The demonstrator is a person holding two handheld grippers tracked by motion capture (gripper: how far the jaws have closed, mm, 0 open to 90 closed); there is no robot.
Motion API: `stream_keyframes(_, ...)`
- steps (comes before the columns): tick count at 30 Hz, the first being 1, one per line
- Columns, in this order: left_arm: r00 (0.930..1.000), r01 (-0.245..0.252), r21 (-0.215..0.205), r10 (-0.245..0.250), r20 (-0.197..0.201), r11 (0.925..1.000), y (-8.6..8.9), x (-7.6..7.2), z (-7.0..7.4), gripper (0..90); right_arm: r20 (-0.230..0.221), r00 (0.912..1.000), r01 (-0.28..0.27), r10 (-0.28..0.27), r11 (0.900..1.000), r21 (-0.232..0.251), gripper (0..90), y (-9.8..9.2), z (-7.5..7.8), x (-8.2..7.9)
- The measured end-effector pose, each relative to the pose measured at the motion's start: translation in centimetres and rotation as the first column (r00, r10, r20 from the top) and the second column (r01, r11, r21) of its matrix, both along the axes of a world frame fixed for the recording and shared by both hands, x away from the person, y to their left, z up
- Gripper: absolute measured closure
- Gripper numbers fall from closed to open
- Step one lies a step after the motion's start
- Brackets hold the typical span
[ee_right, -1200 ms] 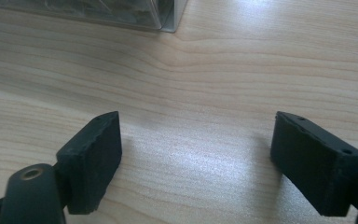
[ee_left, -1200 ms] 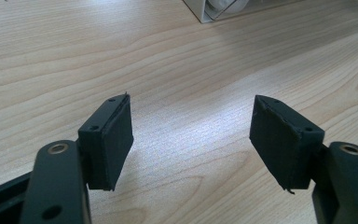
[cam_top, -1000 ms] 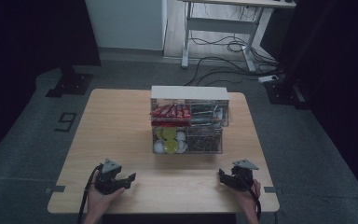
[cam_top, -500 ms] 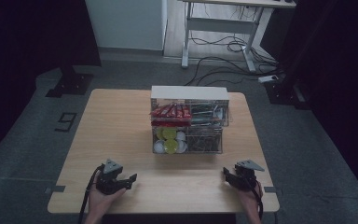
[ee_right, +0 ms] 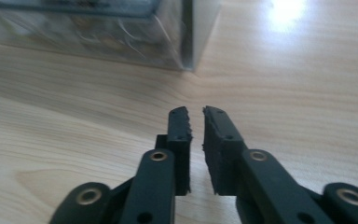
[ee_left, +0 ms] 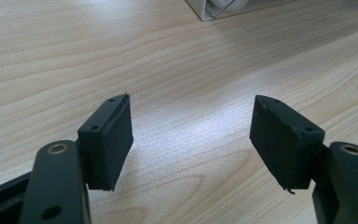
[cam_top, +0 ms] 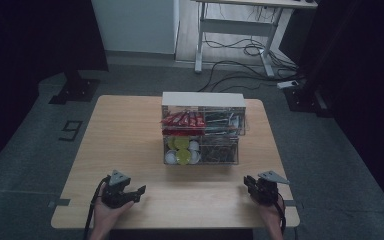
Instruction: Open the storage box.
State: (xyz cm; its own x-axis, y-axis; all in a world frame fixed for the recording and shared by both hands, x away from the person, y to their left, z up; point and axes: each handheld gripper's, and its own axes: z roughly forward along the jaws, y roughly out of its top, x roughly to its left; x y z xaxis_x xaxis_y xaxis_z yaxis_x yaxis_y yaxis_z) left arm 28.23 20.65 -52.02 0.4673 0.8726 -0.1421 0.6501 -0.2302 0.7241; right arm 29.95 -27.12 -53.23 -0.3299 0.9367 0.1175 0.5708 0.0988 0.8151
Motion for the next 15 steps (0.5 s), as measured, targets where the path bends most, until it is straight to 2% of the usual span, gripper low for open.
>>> stream_keyframes(8, 1.0000, 0.004, 0.003, -0.004, -0.001, 1.0000, -0.2, 0.0, -0.1, 30.1, 0.052, 0.9974, -0.052, 0.050, 0.998, 0.045, 88.8, 0.4, 1.6, -0.8)
stream_keyframes(15, 1.0000, 0.004, 0.004, -0.004, -0.001, 1.0000, -0.2, 0.0, -0.1, 30.1, 0.085, 0.9921, -0.096, 0.093, 0.995, 0.039, 89.0, 1.5, 2.3, -1.1)
